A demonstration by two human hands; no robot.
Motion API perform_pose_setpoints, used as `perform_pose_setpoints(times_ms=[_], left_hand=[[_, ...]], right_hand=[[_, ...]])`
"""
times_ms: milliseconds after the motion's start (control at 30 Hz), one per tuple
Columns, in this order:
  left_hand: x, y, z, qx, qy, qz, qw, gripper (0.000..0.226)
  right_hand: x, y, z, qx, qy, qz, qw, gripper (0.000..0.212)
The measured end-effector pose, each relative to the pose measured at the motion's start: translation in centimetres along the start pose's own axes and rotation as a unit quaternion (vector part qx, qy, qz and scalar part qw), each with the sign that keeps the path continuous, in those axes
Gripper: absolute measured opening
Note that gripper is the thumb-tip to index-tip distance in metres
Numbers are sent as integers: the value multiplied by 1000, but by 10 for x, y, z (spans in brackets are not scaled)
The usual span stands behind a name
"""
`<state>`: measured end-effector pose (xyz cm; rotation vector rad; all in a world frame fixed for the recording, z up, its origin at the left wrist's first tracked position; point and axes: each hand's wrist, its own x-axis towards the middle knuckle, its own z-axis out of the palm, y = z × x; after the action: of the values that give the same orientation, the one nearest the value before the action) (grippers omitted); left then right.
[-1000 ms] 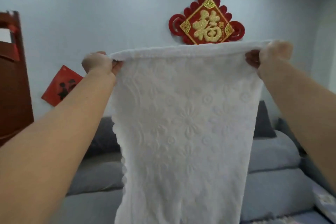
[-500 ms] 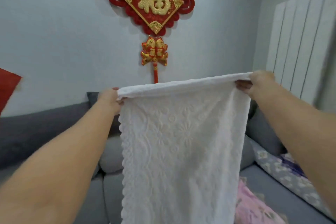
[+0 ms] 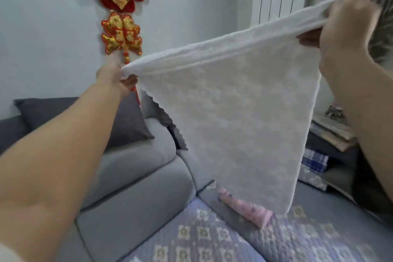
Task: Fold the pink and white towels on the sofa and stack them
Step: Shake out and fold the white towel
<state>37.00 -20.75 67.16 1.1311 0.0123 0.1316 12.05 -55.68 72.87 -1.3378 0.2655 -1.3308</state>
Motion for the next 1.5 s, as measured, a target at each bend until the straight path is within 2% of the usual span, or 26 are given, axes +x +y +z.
perform_pose_setpoints(times_ms=[67, 167, 267, 333, 467, 567, 667, 800, 867, 933, 1067, 1100, 1133, 1167, 1233, 1300, 1367, 1467, 1500], left_hand=[[13, -26, -64, 77, 7, -40, 996, 11], [22, -89, -175, 180, -11, -137, 974, 21], [-1, -157, -283, 237, -31, -222, 945, 12], [-15, -201, -355, 265, -24, -264, 927, 21], [-45, -273, -470, 304, -10, -325, 895, 27], [-71, -307, -528, 372, 22, -315, 873, 35], [-80, -337, -592, 436, 30, -291, 851, 35], [-109, -332, -649, 561, 4, -266, 784, 36], [-128, -315, -671, 583, -12, -259, 770, 40], [-139, -305, -701, 598, -18, -257, 759, 41], [-153, -292, -747, 640, -37, -265, 720, 37], [-155, -292, -755, 647, -39, -264, 714, 35], [-157, -293, -763, 654, -42, -265, 708, 34], [-159, -294, -770, 661, -44, -267, 700, 32], [-164, -300, -777, 672, -42, -281, 684, 31], [-167, -309, -781, 680, -34, -290, 673, 32], [-165, -320, -787, 690, -17, -303, 657, 31], [-152, -349, -811, 713, 1, -342, 612, 30], [-142, -390, -850, 718, 27, -355, 598, 34]], right_hand=[[-80, 8, -2, -70, 11, -38, 997, 22], [-215, 42, -8, -144, 7, 2, 990, 27], [-352, 90, -28, -227, -18, 97, 969, 27], [-437, 117, -43, -277, -55, 174, 943, 30], [-573, 152, -65, -350, -153, 339, 859, 39], [-641, 168, -83, -419, -286, 397, 765, 41], [-676, 179, -91, -451, -401, 437, 667, 28], [-703, 182, -72, -388, -485, 541, 567, 13], [-717, 176, -51, -346, -564, 577, 478, 22], [-734, 175, -30, -323, -644, 577, 385, 35], [-781, 186, 3, -325, -778, 493, 217, 57], [-791, 188, 9, -328, -799, 469, 186, 60], [-797, 192, 13, -338, -811, 444, 176, 61], [-799, 193, 17, -356, -815, 417, 189, 57], [-791, 202, 18, -388, -791, 391, 266, 45], [-770, 218, 5, -417, -732, 411, 350, 31], [-736, 244, -16, -458, -668, 432, 397, 20], [-684, 296, -64, -554, -612, 408, 390, 17], [-668, 310, -80, -589, -585, 403, 385, 18]])
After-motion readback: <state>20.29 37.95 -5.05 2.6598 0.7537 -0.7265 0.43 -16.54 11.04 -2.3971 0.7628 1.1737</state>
